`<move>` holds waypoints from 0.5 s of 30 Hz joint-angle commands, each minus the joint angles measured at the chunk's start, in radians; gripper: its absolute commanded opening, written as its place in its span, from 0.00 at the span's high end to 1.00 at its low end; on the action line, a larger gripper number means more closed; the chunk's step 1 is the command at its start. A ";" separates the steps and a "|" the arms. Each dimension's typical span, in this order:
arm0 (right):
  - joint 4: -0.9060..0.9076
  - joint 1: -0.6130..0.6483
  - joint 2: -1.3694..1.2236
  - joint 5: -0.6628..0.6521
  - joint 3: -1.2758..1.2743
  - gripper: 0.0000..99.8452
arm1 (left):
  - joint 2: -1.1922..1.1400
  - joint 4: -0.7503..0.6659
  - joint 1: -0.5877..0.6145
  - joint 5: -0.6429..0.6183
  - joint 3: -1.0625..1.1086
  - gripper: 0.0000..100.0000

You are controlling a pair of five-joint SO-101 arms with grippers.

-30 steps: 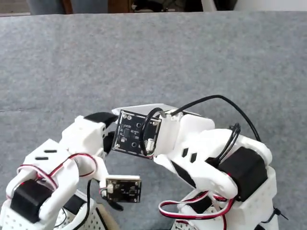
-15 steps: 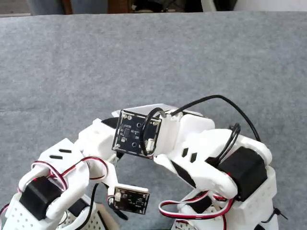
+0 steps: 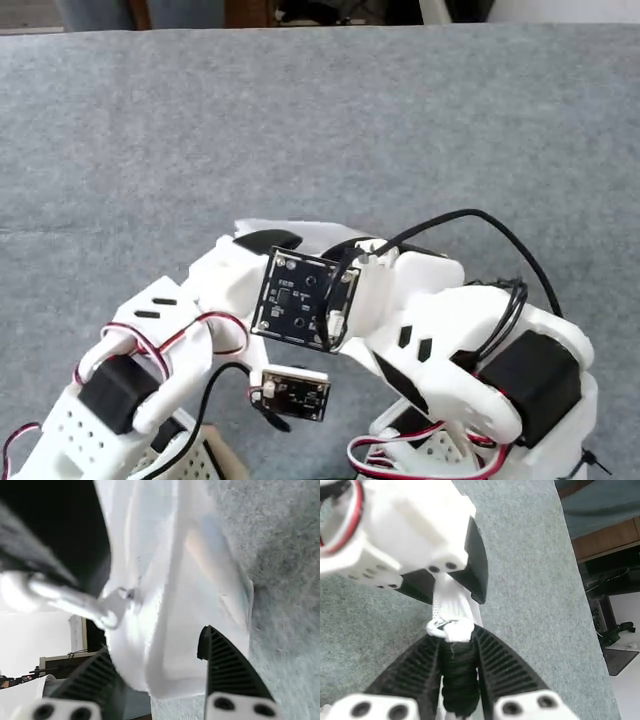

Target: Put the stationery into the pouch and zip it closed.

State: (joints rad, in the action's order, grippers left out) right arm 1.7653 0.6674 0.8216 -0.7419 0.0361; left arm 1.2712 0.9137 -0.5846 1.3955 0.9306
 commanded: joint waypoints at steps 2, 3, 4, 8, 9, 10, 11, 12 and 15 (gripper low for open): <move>0.002 0.014 0.012 -0.003 0.004 0.99 | 0.009 -0.048 -0.016 -0.002 -0.005 0.80; 0.002 0.014 0.012 -0.003 0.005 0.99 | 0.009 -0.044 -0.016 -0.002 -0.013 0.80; 0.002 0.014 0.012 -0.003 0.010 0.99 | 0.009 -0.044 -0.013 -0.002 -0.019 0.80; 0.002 0.012 0.012 -0.003 0.013 0.99 | 0.035 -0.043 -0.008 -0.002 -0.027 0.80; 0.002 0.011 0.016 -0.003 0.013 0.99 | 0.058 -0.043 -0.008 -0.002 -0.022 0.80; 0.002 0.011 0.016 -0.005 0.015 0.99 | 0.086 -0.043 -0.008 -0.002 -0.019 0.80; 0.002 0.009 0.018 -0.005 0.015 0.99 | 0.115 -0.043 -0.013 -0.002 -0.018 0.80; 0.002 0.009 0.015 -0.005 0.010 0.99 | 0.144 -0.041 -0.016 -0.002 -0.018 0.80; 0.000 0.012 0.010 -0.005 0.008 0.99 | 0.227 0.020 -0.019 0.044 -0.008 0.82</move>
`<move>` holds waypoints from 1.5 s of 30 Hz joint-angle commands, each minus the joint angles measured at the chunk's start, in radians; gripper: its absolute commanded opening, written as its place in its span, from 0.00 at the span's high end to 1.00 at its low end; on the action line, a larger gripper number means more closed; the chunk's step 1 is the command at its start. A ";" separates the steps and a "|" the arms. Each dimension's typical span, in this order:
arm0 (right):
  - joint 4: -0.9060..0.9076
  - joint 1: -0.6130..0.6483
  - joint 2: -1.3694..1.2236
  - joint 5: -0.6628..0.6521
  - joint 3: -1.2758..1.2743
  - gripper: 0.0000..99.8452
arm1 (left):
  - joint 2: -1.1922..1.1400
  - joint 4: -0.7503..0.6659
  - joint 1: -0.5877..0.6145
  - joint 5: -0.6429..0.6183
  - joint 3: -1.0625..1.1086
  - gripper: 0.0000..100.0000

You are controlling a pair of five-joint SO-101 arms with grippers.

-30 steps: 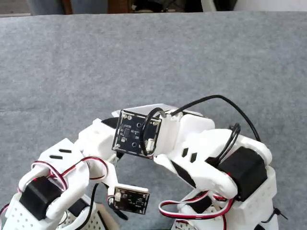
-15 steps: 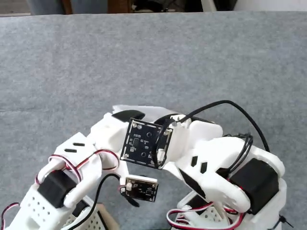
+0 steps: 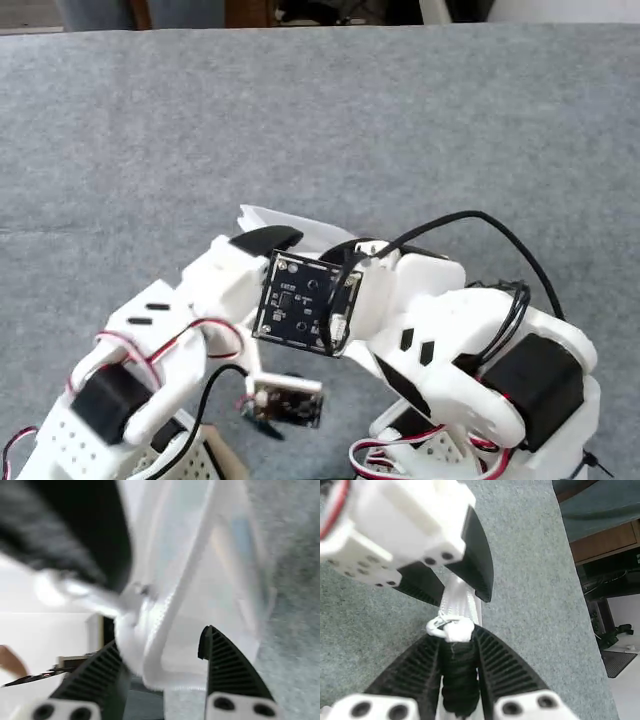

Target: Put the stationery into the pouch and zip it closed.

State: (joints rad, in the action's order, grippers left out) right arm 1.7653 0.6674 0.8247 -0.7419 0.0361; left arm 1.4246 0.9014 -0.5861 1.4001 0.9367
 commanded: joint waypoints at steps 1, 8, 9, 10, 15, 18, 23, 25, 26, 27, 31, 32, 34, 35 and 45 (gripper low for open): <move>-0.002 0.012 0.007 -0.005 0.004 0.99 | 0.098 0.052 -0.027 0.052 -0.016 0.84; -0.006 0.014 0.007 0.000 0.007 0.99 | 0.183 0.075 -0.053 0.060 0.027 0.91; -0.005 0.014 0.007 0.000 0.007 0.99 | 0.187 0.075 -0.054 0.060 0.035 0.91; -0.005 0.014 0.007 0.000 0.007 0.99 | 0.187 0.075 -0.054 0.060 0.036 0.92; -0.005 0.014 0.007 0.002 0.005 0.99 | 0.187 0.075 -0.111 0.058 0.027 0.97; -0.005 0.014 0.007 0.002 0.005 0.99 | 0.187 0.075 -0.110 0.057 0.027 0.97; -0.005 0.014 0.007 0.003 0.007 0.99 | 0.187 0.077 -0.107 0.055 0.030 0.97; -0.005 0.009 0.008 0.003 0.007 0.99 | 0.187 0.075 -0.076 0.055 0.028 0.97; -0.002 0.009 0.012 0.003 0.005 0.99 | 0.187 0.072 -0.062 0.055 0.028 0.97; 0.000 0.008 0.013 0.005 0.004 0.99 | 0.187 0.071 -0.050 0.055 0.027 0.97; 0.002 -0.048 0.015 0.005 0.002 0.99 | 0.189 0.069 0.028 0.048 -0.010 0.97; 0.002 -0.066 0.015 -0.002 -0.004 0.99 | 0.184 0.069 0.045 0.025 -0.027 0.97; 0.000 -0.103 0.013 -0.003 -0.033 0.99 | 0.180 0.071 0.076 -0.015 -0.048 0.97; 0.000 -0.115 0.012 -0.003 -0.054 0.99 | 0.180 0.072 0.085 -0.026 -0.051 0.97; -0.057 -0.222 0.015 -0.003 -0.193 0.99 | 0.187 0.077 0.111 -0.081 -0.071 0.97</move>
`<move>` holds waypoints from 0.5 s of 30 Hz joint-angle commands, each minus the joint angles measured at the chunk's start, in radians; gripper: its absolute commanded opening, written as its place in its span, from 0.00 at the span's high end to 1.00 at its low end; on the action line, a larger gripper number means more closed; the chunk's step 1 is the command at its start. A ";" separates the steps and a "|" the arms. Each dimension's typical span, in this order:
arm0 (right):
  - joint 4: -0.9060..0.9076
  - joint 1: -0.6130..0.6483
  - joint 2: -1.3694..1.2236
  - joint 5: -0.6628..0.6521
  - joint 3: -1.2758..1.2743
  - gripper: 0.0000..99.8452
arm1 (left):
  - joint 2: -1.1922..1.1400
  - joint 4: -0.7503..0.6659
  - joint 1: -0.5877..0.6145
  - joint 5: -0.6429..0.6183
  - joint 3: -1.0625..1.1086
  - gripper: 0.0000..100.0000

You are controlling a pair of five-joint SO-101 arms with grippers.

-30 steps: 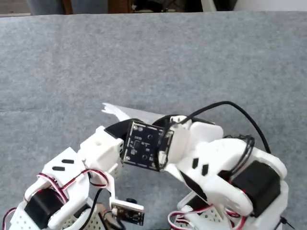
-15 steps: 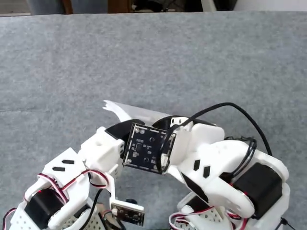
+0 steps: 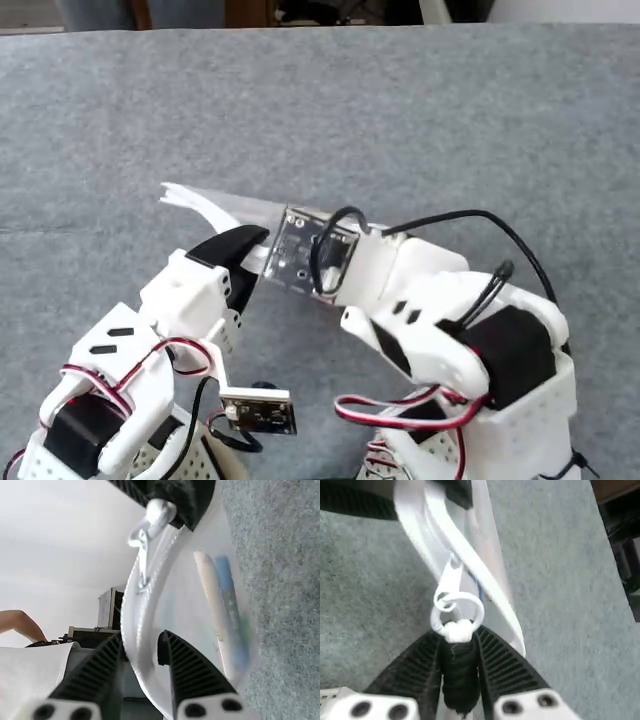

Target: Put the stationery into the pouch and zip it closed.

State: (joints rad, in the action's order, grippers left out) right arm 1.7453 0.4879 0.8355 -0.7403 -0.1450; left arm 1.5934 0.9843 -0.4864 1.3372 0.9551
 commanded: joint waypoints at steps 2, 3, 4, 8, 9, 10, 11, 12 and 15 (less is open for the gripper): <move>-0.075 -0.071 0.004 -0.020 -0.036 0.99 | 0.018 -0.006 0.012 -0.044 -0.111 0.97; -0.094 -0.084 0.004 -0.041 -0.054 0.99 | 0.018 -0.006 0.012 -0.055 -0.120 0.97; -0.117 -0.098 0.004 -0.063 -0.077 0.99 | 0.017 -0.006 0.012 -0.058 -0.125 0.97; -0.236 -0.169 -0.002 -0.098 -0.186 0.99 | 0.018 -0.005 0.012 -0.066 -0.134 0.97; -0.270 -0.184 -0.002 -0.110 -0.214 0.99 | 0.018 -0.005 0.012 -0.066 -0.136 0.97; -0.304 -0.199 -0.002 -0.124 -0.245 0.99 | 0.018 -0.003 0.012 -0.069 -0.148 0.97; -0.336 -0.213 -0.002 -0.138 -0.272 0.99 | 0.018 0.003 0.012 -0.080 -0.160 0.97; -0.370 -0.227 -0.002 -0.146 -0.298 0.99 | 0.017 0.021 0.012 -0.092 -0.179 0.97; -0.470 -0.262 -0.004 -0.160 -0.364 0.99 | 0.009 0.123 0.004 -0.114 -0.251 0.97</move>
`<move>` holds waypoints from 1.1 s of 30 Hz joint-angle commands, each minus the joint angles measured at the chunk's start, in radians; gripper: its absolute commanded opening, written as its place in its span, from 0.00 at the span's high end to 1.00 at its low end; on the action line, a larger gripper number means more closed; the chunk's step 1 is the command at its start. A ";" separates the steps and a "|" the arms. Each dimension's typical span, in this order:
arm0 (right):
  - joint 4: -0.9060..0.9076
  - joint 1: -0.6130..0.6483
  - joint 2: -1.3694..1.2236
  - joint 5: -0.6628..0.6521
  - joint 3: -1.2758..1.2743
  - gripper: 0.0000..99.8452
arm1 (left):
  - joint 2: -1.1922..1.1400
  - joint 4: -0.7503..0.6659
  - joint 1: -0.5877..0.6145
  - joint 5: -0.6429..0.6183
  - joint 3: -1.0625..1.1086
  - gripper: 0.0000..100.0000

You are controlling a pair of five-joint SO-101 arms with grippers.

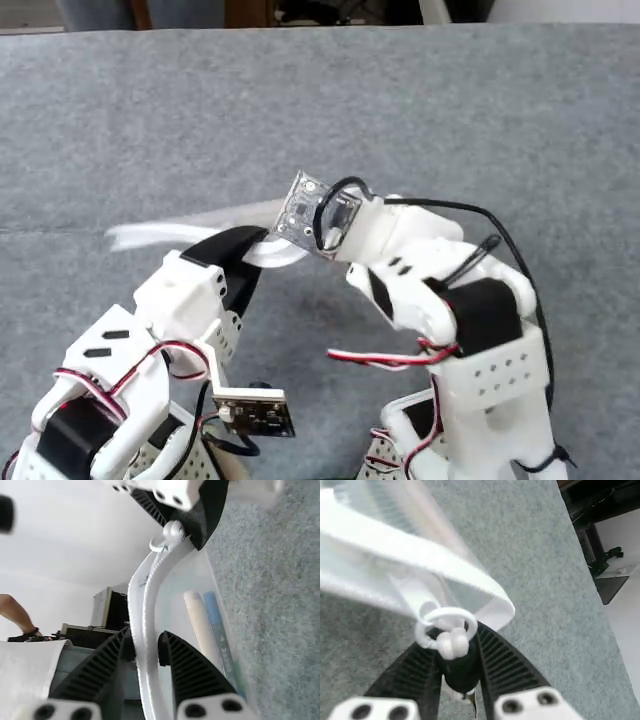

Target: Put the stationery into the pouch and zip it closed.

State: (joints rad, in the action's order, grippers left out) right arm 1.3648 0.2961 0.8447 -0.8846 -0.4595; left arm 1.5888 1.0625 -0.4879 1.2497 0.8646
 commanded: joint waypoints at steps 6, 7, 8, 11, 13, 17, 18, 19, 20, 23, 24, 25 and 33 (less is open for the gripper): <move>-0.245 -0.080 -0.015 -0.021 -0.150 0.99 | 0.014 0.140 0.004 -0.077 -0.260 0.97; -0.276 -0.080 -0.016 -0.021 -0.166 0.99 | 0.012 0.153 0.004 -0.080 -0.278 0.97; -0.305 -0.080 -0.022 -0.021 -0.180 0.99 | 0.012 0.167 0.004 -0.080 -0.294 0.97; -0.365 -0.083 -0.071 -0.034 -0.196 0.99 | 0.012 0.198 0.004 -0.080 -0.338 0.97; -0.404 -0.104 -0.119 -0.034 -0.193 0.99 | 0.012 0.219 0.004 -0.080 -0.366 0.97; -0.457 -0.184 -0.219 -0.031 -0.148 0.99 | 0.012 0.285 0.004 -0.080 -0.395 0.97; -0.453 -0.203 -0.237 -0.029 -0.128 0.99 | 0.012 0.293 0.004 -0.080 -0.394 0.97; -0.423 -0.219 -0.245 -0.029 -0.105 0.99 | 0.012 0.295 0.004 -0.080 -0.389 0.97; -0.377 -0.226 -0.245 -0.028 -0.076 0.99 | 0.012 0.293 0.004 -0.080 -0.386 0.97; -0.169 -0.180 -0.220 -0.034 -0.005 0.96 | 0.012 0.284 0.007 -0.075 -0.360 0.97; -0.086 -0.150 -0.205 -0.034 0.015 0.93 | 0.012 0.265 0.012 -0.075 -0.343 0.97; -0.017 -0.124 -0.185 -0.034 0.031 0.89 | 0.012 0.242 0.013 -0.074 -0.325 0.97; 0.354 0.034 -0.001 -0.086 0.145 0.53 | 0.012 0.155 0.013 -0.078 -0.243 0.97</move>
State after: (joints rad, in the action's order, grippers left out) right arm 1.6042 0.2746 0.7802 -0.9521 -0.3905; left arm 1.6057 1.2620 -0.4833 1.1745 0.6283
